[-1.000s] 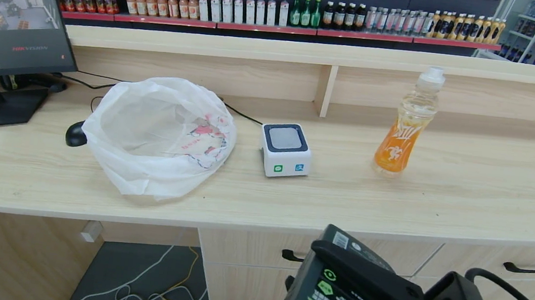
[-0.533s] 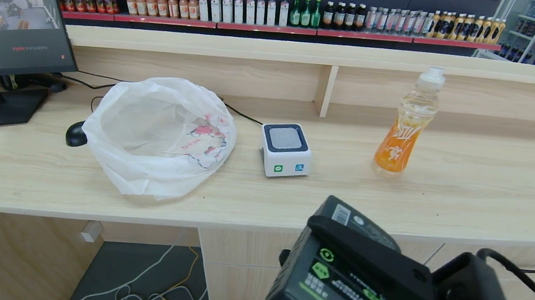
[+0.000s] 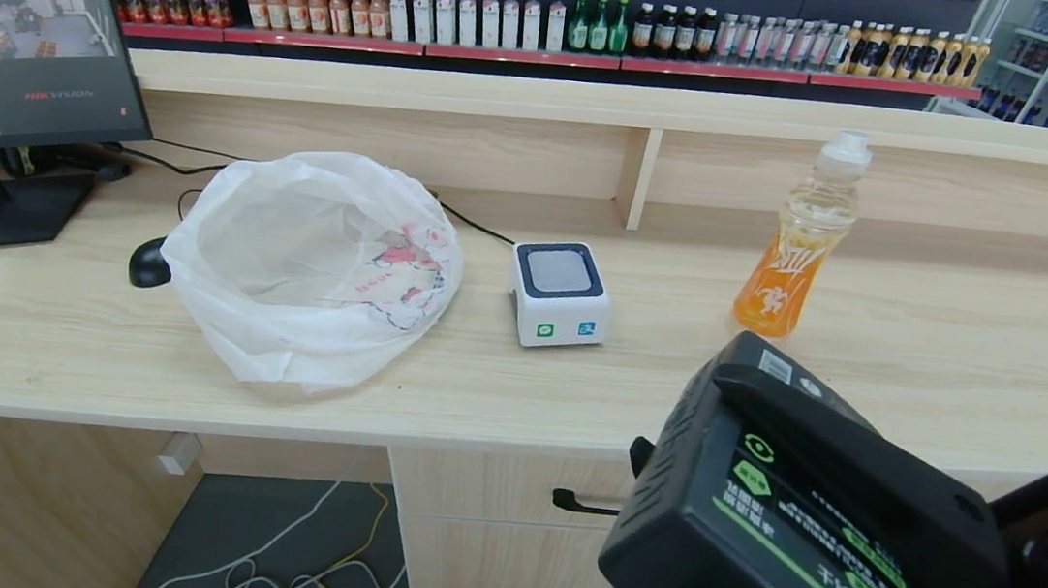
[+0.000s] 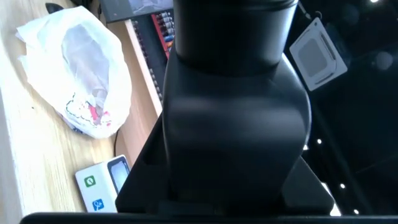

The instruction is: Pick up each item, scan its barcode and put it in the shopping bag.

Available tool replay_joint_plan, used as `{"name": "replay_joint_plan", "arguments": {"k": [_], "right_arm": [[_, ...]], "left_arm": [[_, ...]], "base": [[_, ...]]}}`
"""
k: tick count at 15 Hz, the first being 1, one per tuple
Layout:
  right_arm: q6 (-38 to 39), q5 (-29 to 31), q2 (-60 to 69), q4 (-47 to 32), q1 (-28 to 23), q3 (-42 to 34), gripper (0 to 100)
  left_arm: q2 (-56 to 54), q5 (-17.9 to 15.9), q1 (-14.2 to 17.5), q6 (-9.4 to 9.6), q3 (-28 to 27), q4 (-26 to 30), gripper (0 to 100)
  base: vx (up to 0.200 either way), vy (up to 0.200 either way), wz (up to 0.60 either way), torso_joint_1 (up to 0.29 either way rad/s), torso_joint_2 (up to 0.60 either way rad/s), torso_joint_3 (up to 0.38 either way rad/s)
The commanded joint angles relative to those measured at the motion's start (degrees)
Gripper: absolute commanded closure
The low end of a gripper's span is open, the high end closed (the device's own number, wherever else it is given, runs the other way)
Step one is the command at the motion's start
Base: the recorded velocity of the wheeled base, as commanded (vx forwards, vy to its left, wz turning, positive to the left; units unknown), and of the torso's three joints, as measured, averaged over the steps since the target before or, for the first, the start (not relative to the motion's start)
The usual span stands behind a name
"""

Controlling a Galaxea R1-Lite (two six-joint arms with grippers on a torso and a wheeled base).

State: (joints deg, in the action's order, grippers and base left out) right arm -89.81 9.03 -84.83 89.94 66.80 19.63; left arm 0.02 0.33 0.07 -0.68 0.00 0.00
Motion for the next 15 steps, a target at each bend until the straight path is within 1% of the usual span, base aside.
{"name": "replay_joint_plan", "arguments": {"k": [1, 3, 5, 7, 10, 15], "right_arm": [[-0.02, 0.02, -0.42, 0.06, 0.61, 0.15, 100], [-0.02, 0.2, -1.56, 0.06, 1.75, 0.59, 100], [0.07, 2.13, -3.23, 0.06, 3.51, 1.55, 100], [0.34, 2.13, -4.46, 0.06, 3.42, 2.17, 100], [1.74, 2.22, -8.77, 0.06, 3.51, 5.51, 100], [3.32, 2.48, -9.12, 0.06, 3.6, 5.69, 100]], "left_arm": [[-0.02, 0.02, 0.01, -0.02, 0.0, 0.0, 0], [-0.02, 0.02, 0.01, -0.02, 0.0, 0.0, 0], [-0.02, 0.02, 0.01, -0.02, 0.0, 0.0, 0], [-0.02, 0.02, 0.01, -0.02, 0.0, 0.0, 0], [-0.02, 0.02, 0.01, -0.02, 0.0, 0.0, 0], [-0.02, 0.02, 0.01, -0.02, 0.0, 0.0, 0]], "base": [[0.0, 0.0, 0.0, 0.0, 0.0, 0.0], [0.0, 0.0, 0.0, 0.0, 0.0, 0.0], [0.0, 0.0, 0.0, 0.0, 0.0, 0.0], [0.0, 0.0, 0.0, 0.0, 0.0, 0.0], [0.0, 0.0, 0.0, 0.0, 0.0, 0.0], [0.0, 0.0, 0.0, 0.0, 0.0, 0.0]]}}
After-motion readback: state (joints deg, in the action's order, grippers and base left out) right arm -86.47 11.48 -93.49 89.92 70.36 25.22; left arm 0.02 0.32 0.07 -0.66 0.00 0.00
